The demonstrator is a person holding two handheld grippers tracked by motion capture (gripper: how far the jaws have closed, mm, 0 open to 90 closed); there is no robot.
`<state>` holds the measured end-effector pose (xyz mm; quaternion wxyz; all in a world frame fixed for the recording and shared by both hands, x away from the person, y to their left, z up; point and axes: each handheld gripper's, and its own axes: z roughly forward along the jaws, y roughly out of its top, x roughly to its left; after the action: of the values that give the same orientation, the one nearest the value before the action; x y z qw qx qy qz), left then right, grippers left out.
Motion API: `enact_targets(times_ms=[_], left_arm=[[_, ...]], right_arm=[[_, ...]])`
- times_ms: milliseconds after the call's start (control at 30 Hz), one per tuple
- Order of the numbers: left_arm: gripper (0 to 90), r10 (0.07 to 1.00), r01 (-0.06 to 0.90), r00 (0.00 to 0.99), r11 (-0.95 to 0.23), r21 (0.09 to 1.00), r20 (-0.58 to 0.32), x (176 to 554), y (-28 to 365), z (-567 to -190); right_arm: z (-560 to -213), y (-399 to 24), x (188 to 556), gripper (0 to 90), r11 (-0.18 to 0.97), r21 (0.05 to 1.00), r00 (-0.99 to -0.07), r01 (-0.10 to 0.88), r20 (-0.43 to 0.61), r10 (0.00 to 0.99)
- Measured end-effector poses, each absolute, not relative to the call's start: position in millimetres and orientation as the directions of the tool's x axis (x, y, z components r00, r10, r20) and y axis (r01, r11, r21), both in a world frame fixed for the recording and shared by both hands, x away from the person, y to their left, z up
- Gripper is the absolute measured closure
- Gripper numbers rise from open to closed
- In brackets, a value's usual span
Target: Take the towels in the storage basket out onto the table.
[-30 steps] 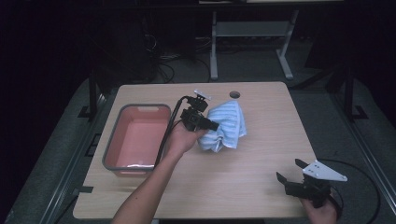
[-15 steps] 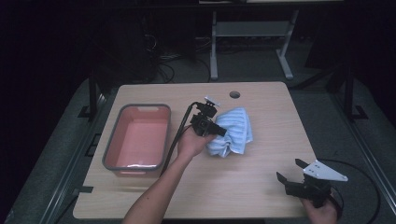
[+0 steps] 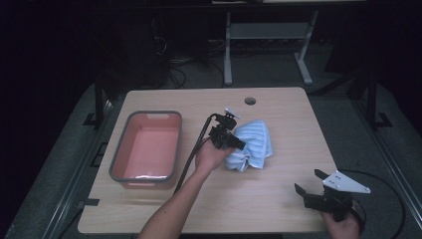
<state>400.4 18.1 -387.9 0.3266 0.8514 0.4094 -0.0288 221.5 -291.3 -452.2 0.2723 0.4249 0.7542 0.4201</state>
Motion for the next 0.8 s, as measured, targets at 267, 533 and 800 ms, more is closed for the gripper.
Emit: enact_targets(times_ms=[267, 533, 800], left_arm=[[68.3, 0.680, 0.724, 0.659, -0.457, 0.516, -0.321, 400, 13, -396], [67.2, 0.685, 0.736, 0.648, -0.449, 0.507, -0.333, 400, 11, -405], [59.5, 0.687, 0.739, 0.646, -0.451, 0.501, -0.333, 398, 10, -412]], right_arm=[[-452, -291, 222, 15.1, 0.288, 0.864, -0.492, 0.412, -0.055, 0.869], [-452, -290, 222, 15.1, 0.290, 0.864, -0.495, 0.411, -0.056, 0.867], [-452, -290, 222, 15.1, 0.293, 0.863, -0.496, 0.412, -0.057, 0.866]])
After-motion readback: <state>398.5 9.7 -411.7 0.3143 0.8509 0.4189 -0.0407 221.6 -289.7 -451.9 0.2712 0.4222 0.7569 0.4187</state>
